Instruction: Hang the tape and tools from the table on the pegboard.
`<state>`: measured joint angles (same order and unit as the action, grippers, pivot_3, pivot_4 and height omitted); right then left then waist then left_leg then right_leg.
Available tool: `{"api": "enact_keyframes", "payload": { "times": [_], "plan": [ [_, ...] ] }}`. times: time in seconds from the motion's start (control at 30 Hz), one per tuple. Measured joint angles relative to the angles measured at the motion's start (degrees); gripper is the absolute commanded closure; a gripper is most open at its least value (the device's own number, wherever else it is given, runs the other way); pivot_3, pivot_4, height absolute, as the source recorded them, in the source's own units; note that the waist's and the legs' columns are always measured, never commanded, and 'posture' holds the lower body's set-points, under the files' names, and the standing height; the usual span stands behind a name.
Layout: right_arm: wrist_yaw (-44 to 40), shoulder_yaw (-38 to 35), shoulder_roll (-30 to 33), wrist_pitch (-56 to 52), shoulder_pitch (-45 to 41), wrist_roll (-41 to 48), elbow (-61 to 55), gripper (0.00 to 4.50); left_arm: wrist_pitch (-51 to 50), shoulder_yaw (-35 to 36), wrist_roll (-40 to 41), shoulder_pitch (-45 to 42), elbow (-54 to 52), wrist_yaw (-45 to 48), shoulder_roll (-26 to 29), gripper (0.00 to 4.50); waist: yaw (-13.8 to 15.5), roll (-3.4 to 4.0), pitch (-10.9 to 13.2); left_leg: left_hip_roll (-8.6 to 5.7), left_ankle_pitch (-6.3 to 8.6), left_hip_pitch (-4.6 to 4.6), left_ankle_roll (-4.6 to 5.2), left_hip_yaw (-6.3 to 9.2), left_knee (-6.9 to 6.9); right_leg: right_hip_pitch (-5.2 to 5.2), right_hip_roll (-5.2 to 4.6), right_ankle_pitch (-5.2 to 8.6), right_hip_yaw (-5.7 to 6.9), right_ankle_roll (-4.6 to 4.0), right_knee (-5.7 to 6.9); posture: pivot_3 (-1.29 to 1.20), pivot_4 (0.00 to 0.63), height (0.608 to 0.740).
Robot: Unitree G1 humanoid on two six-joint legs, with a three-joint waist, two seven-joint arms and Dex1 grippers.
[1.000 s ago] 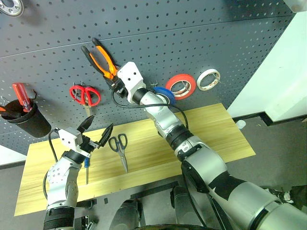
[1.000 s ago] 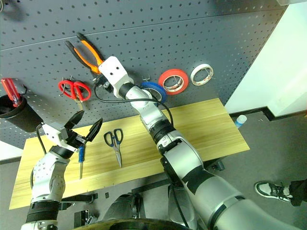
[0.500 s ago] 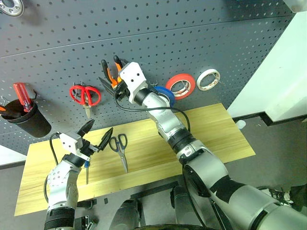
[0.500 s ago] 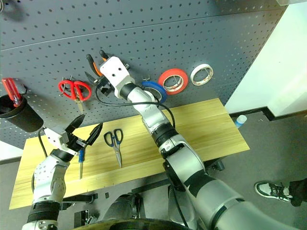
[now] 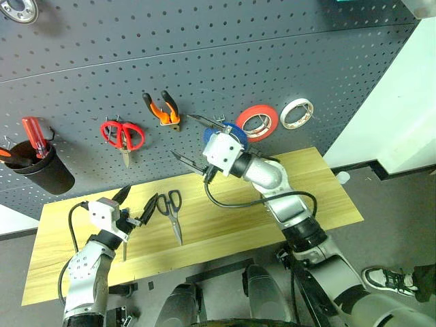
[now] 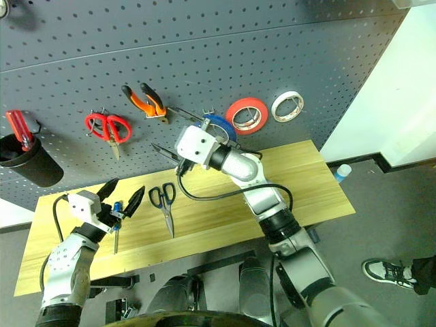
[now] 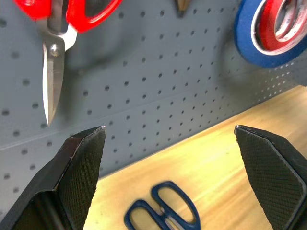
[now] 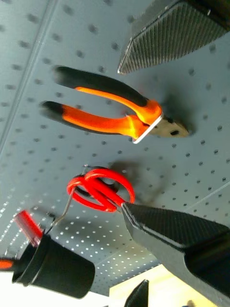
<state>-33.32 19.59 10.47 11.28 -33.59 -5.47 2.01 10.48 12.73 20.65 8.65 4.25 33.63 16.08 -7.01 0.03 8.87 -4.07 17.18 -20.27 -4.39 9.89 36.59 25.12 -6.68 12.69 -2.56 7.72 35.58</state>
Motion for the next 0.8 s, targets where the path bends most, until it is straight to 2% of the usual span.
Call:
{"api": "enact_keyframes", "payload": {
  "times": [0.23,0.5,0.8],
  "plan": [
    [-8.1,0.6,10.6,3.8,5.1,0.2,-6.1,0.03,-15.5,-4.8,-8.0,1.7,-4.6,-13.9,-3.0,0.00,1.3,-0.08,0.1,-0.03,0.20,0.28,0.34,-0.09,0.52,-0.67,0.01,-0.02,0.00,0.16,-0.31,-0.12,0.152,0.738],
    [-10.1,0.5,13.4,6.6,5.7,0.0,-5.1,0.03,-40.9,-8.6,-15.1,-7.1,-6.8,-29.6,-8.1,0.00,1.8,-0.40,0.2,-0.04,0.20,0.70,0.34,-0.10,0.51,-1.13,0.01,-0.04,-0.02,0.22,-0.30,-0.11,0.151,0.738],
    [-13.4,0.7,15.1,8.3,6.3,0.2,-3.9,0.03,-63.0,-9.1,-16.7,-17.2,-6.5,-37.9,-14.2,0.00,1.7,-0.60,0.4,-0.04,0.22,0.72,0.35,-0.11,0.47,-1.14,0.00,-0.01,-0.02,0.27,-0.38,-0.13,0.149,0.738]
  ]
}}
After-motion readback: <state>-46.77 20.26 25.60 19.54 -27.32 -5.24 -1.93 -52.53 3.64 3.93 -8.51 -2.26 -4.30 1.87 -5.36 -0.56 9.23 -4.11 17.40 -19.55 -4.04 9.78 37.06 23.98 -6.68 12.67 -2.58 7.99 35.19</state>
